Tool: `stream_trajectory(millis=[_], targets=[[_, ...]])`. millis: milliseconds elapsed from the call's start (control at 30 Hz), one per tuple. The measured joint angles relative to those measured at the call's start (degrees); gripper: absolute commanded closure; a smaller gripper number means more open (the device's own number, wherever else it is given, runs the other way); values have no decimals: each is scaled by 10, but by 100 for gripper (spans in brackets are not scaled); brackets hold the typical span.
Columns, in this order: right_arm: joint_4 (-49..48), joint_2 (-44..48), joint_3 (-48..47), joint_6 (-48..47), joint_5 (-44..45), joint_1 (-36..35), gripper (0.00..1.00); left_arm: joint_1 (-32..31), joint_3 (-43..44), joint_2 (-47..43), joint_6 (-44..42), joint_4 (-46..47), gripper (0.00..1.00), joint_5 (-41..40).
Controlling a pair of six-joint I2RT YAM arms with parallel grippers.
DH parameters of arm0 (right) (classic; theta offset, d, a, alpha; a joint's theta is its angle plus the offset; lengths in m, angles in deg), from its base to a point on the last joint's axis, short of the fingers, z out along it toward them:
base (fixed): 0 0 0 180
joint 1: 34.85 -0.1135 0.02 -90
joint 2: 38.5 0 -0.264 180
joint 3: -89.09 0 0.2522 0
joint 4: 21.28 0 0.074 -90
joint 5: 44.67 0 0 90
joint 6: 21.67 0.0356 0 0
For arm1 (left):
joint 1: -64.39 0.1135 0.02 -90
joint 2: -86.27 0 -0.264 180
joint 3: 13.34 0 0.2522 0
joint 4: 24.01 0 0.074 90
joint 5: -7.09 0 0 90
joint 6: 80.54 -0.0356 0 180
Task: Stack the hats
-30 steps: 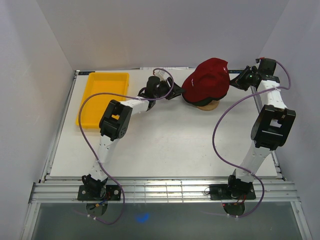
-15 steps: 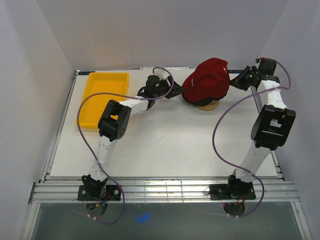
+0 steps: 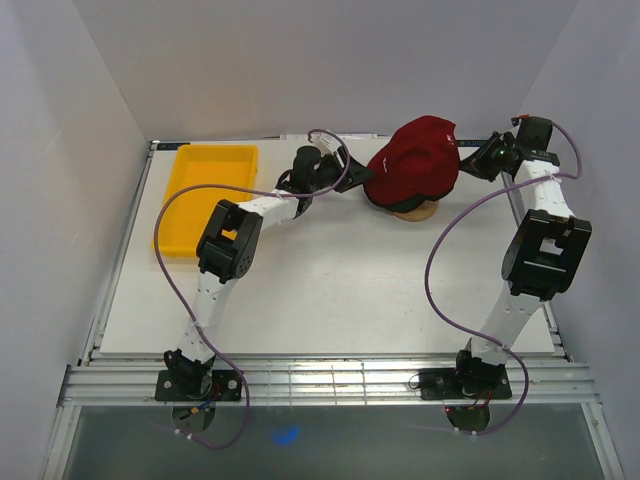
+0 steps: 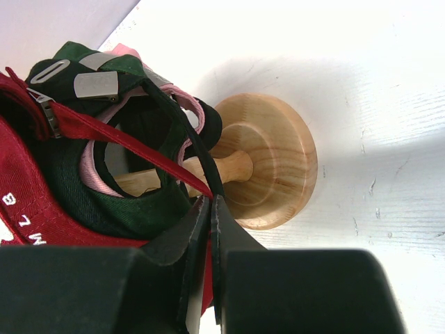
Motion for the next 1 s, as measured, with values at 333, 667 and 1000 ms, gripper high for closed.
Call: stream_trajectory(millis=[333, 667, 1000], targets=[[0, 0, 0, 0, 0, 0, 92, -3, 8, 1, 3, 5, 40, 2], [-4, 0, 5, 0, -1, 0, 92, -3, 8, 2, 3, 5, 38, 4], [-12, -5, 12, 0, -3, 0, 92, -11, 35, 25, 3, -15, 49, 4]])
